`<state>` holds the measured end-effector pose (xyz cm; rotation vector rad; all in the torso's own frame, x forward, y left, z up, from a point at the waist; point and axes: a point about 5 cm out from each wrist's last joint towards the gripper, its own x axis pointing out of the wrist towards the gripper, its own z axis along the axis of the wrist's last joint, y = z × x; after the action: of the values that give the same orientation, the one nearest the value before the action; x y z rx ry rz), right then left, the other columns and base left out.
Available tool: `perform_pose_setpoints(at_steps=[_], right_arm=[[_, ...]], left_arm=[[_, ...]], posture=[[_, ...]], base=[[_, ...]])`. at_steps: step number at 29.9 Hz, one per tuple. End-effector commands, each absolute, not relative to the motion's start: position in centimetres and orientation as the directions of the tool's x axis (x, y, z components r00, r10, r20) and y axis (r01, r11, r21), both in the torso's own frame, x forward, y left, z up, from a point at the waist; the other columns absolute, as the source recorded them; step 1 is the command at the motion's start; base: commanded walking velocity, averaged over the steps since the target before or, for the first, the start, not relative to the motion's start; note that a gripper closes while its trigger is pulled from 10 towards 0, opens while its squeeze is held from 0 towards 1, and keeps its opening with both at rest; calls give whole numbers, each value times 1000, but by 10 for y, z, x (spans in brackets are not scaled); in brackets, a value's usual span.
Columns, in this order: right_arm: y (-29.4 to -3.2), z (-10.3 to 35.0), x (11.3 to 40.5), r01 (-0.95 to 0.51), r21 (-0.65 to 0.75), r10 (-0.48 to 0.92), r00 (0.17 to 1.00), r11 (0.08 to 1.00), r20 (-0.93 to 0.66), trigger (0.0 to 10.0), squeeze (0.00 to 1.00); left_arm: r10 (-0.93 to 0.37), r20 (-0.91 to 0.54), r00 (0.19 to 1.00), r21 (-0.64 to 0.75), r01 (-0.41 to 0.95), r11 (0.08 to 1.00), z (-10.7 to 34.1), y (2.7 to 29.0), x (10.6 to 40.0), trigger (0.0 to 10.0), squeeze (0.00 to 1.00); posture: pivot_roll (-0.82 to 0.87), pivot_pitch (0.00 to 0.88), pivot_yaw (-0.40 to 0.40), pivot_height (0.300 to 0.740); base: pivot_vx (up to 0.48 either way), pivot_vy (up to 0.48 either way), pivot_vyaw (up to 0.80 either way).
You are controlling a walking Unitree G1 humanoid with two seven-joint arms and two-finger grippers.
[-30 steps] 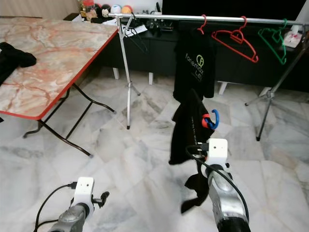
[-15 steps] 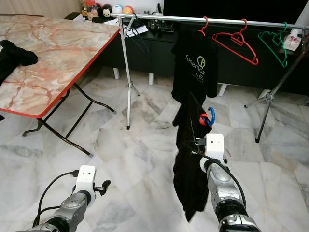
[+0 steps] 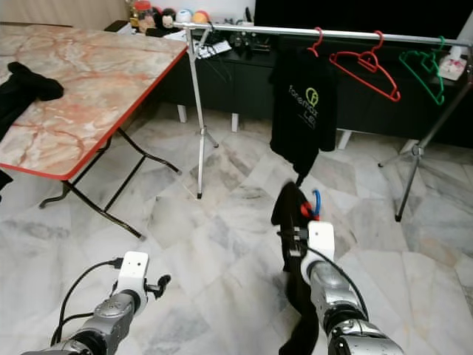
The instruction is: Hang hanger
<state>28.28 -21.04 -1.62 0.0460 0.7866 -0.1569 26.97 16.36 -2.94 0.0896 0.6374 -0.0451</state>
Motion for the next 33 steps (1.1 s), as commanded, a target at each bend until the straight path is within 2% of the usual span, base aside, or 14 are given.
perform_pose_setpoints(at_steps=[1, 7, 10, 12, 16, 19, 21, 22, 24, 26, 29, 33], right_arm=[[-214, -16, 282, 173, -24, -138, 688, 985, -713, 10000, 0], [-214, -15, 284, 140, -41, -126, 685, 989, -718, 10000, 0], [-218, -3, 295, 168, -17, -138, 744, 986, -654, 10000, 0], [-219, 16, 312, 146, -6, -124, 817, 989, -563, 10000, 0], [-227, 27, 318, 152, -30, -145, 845, 988, -515, 10000, 0], [-233, 35, 322, 143, -79, -164, 870, 986, -465, 10000, 0], [-233, 39, 323, 135, -113, -170, 898, 984, -407, 10000, 0], [-233, 39, 323, 135, -113, -170, 898, 984, -407, 10000, 0], [-235, 49, 328, 137, -97, -163, 920, 986, -356, 10000, 0], [-234, 48, 328, 132, -95, -158, 920, 987, -359, 10000, 0], [-228, 32, 320, 152, -56, -161, 884, 987, -440, 10000, 0], [-215, 21, 316, 139, -29, -134, 852, 990, -506, 10000, 0]], left_arm=[[-20, -635, 773, 80, 91, 993, -36, 162, 263, 10000, 0], [-22, -641, 767, 84, 98, 992, -36, 161, 264, 10000, 0], [-7, -633, 774, 81, 75, 994, -35, 161, 264, 10000, 0], [10, -600, 800, 70, 40, 997, -32, 162, 267, 10000, 0], [58, -555, 830, 35, -46, 998, -29, 164, 268, 10000, 0], [67, -516, 854, 56, -44, 997, -25, 165, 270, 10000, 0], [85, -369, 925, 78, -60, 995, 9, 183, 301, 10000, 0], [85, -369, 925, 78, -60, 995, 9, 183, 301, 10000, 0], [81, -221, 972, 83, -64, 994, 47, 206, 326, 10000, 0], [81, -223, 972, 90, -62, 994, 48, 210, 326, 10000, 0], [95, -309, 946, 99, -67, 993, 34, 210, 318, 10000, 0], [15, -410, 912, 90, 24, 996, 19, 185, 314, 10000, 0]], posture=[[-41, 0, -45, 740], [-49, 0, -51, 740], [-46, 0, -51, 740], [-52, 0, -47, 740], [-58, 0, -48, 740], [-49, 0, -52, 740], [-49, 0, -52, 740], [-49, 0, -52, 740], [-49, 0, -52, 740], [-29, 0, -57, 740], [-32, 0, -57, 740], [-40, 0, -50, 740]], base=[[0, 0, 0], [0, 0, 0], [0, 0, 0], [0, 0, 0], [0, 0, 0], [0, 0, 0], [0, 0, 0], [0, 0, 0], [0, 0, 0], [0, 0, 0], [0, 0, 0], [0, 0, 0]])
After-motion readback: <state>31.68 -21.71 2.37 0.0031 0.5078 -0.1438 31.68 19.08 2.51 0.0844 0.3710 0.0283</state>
